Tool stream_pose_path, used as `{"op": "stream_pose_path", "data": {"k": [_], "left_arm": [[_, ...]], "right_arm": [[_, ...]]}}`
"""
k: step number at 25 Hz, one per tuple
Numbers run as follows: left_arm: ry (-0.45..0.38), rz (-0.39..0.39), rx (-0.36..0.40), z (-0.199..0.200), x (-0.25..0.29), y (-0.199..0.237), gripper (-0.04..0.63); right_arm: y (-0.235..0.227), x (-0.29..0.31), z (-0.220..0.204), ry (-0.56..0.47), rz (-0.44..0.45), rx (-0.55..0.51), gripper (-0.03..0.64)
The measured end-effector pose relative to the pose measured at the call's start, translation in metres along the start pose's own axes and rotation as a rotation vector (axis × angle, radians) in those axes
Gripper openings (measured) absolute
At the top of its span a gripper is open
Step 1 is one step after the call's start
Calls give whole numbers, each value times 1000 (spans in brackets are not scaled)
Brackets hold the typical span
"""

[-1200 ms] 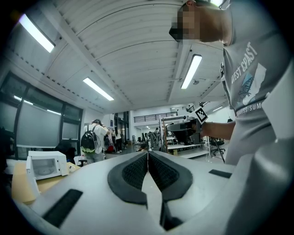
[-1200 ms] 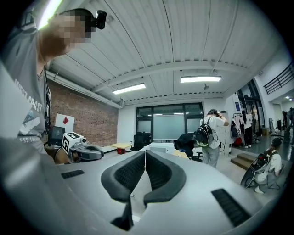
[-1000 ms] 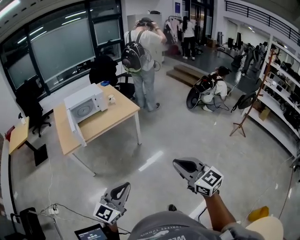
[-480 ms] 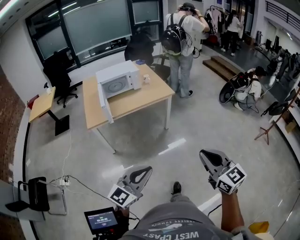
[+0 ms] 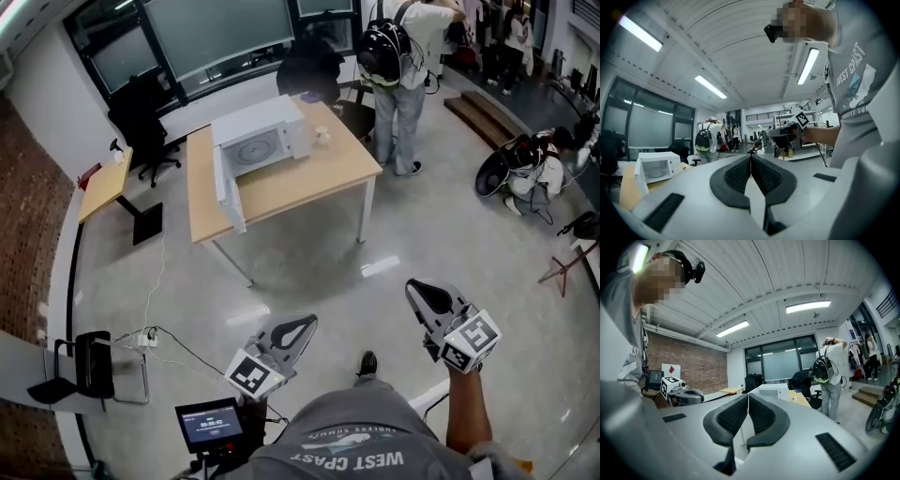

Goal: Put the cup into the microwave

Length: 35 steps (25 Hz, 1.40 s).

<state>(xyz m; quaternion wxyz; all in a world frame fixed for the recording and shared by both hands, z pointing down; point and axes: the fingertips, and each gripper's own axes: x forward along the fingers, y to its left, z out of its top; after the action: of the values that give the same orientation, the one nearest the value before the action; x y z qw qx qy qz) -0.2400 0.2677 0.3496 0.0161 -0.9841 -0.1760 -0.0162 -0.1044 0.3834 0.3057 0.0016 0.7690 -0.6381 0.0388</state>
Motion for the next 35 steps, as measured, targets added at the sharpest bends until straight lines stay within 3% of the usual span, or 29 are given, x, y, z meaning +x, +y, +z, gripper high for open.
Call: {"op": "stream_pose_path", "data": {"k": [14,26,35], "left_arm": [[12,95,53,25,137,64,21],[85,50,35,3,193,103,21],[52,-12,45,8,218,188,21]], "right_arm": [[-157,61,22,-36,105,1,18],[-218,94,-9,-13,89,72,18],[-256,163,-10,13,20,71,18]]}}
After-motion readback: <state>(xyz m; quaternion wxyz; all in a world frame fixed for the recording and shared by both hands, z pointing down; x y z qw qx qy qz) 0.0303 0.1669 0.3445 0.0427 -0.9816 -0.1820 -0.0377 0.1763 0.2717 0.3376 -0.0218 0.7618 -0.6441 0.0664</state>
